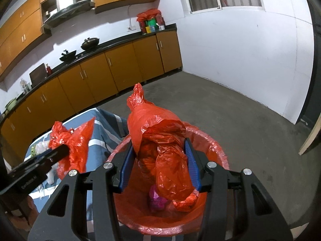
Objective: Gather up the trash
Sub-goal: 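Carry the red bags to the basket and release them from both tools, then grasp clear plastic bags with the left tool while the right tool grasps another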
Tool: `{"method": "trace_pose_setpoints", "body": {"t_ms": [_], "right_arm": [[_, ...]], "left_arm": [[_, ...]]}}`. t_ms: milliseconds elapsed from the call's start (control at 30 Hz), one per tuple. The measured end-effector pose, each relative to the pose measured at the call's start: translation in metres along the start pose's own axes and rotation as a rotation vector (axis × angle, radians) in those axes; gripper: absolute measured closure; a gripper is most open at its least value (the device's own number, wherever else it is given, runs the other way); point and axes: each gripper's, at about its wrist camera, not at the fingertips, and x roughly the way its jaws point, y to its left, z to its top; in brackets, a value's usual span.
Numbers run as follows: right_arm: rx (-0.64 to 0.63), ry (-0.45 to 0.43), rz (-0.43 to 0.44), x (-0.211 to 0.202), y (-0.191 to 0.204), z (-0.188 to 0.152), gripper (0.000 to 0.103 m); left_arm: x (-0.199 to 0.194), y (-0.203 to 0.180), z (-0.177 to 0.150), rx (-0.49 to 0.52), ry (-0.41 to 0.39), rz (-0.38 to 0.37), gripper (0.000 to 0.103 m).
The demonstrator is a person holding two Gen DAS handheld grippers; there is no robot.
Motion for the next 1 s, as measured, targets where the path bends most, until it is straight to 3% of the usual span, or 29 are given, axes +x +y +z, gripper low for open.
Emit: {"method": "trace_pose_setpoints", "body": {"t_ms": [333, 500, 1000], "right_arm": [[0.045, -0.011, 0.005, 0.004, -0.012, 0.002, 0.05], [0.061, -0.017, 0.005, 0.004, -0.019, 0.003, 0.039], [-0.025, -0.026, -0.028, 0.004, -0.001, 0.001, 0.039]], "left_arm": [[0.033, -0.015, 0.004, 0.017, 0.051, -0.041, 0.067], [0.043, -0.012, 0.001, 0.018, 0.075, -0.031, 0.055], [0.005, 0.04, -0.012, -0.022, 0.01, 0.17, 0.04]]}}
